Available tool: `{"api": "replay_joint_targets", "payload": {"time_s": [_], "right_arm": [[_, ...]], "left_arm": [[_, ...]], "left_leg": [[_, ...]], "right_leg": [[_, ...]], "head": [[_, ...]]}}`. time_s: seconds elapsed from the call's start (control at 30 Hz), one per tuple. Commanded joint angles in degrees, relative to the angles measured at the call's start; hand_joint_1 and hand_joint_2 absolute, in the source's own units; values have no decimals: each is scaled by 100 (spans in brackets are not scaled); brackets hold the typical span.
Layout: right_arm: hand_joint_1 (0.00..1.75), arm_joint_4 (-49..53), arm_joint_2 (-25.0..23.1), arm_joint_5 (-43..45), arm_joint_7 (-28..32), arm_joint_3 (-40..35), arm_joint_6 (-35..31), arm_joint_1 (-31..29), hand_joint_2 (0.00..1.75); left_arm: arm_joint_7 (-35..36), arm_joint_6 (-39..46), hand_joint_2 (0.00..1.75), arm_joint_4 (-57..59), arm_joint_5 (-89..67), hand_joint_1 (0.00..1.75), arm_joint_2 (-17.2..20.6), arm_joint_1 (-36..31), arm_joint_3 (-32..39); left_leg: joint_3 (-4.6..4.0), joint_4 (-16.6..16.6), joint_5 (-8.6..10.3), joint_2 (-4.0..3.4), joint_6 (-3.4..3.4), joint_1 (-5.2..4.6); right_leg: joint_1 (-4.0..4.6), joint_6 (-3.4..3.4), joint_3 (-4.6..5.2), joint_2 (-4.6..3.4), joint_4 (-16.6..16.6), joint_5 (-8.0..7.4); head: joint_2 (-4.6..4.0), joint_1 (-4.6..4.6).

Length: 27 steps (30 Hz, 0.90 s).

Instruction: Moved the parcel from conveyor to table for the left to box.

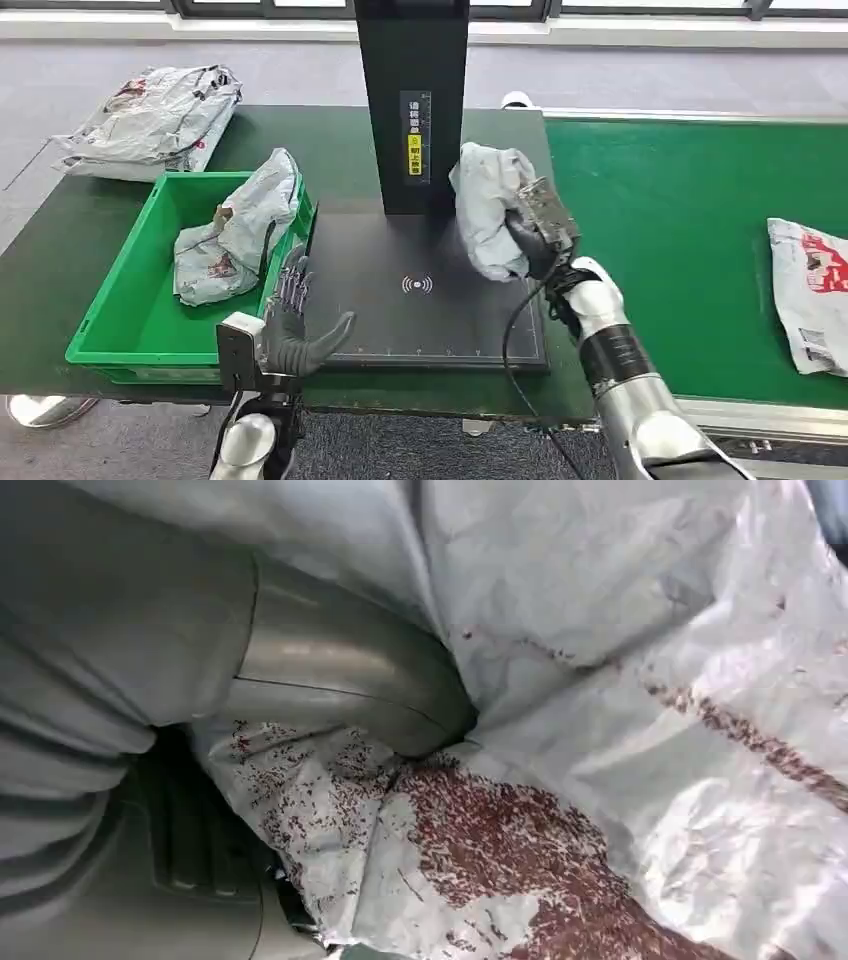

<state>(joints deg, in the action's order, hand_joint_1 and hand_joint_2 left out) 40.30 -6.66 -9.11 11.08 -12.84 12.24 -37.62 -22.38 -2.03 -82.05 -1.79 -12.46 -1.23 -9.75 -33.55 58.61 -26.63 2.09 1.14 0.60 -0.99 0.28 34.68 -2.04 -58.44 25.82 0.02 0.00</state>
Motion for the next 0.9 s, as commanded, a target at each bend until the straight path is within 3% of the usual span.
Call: {"api": "replay_joint_targets", "payload": {"time_s": [0.03,0.17,0.2,0.23,0.4,0.9], "right_arm": [[175,-1701,-944,29,0,-1118,180,-380,175],[175,-1700,-910,35,10,-1125,203,-390,175],[21,-1693,-909,87,39,-1165,314,-384,175],[0,-1681,-944,100,48,-1210,289,-355,175],[0,-1613,-1105,-85,-2,-1530,27,-323,175],[0,-864,-648,-219,282,-1752,47,-535,175]], "left_arm": [[21,41,175,452,-46,0,249,-406,-277],[10,51,175,476,-38,0,250,-409,-280],[-20,74,175,498,-15,0,271,-424,-314],[-31,97,175,494,5,0,278,-423,-330],[-31,179,175,453,25,0,277,-375,-316],[-40,183,175,349,-91,0,171,-222,-21]], "left_leg": [[18,-14,-2,-32,-1,2],[11,-11,-2,-28,1,2],[13,-16,1,-28,0,2],[5,-8,0,-15,0,0],[1,-6,-2,-23,1,2],[-3,-3,0,-9,-1,4]], "right_leg": [[6,-9,-10,-3,12,-3],[5,-8,-4,4,8,0],[6,-10,-5,11,13,-2],[3,-7,1,11,5,1],[3,-8,4,3,4,0],[6,-7,1,18,8,0]], "head": [[0,0],[0,0],[0,0],[0,0],[0,0],[0,0]]}}
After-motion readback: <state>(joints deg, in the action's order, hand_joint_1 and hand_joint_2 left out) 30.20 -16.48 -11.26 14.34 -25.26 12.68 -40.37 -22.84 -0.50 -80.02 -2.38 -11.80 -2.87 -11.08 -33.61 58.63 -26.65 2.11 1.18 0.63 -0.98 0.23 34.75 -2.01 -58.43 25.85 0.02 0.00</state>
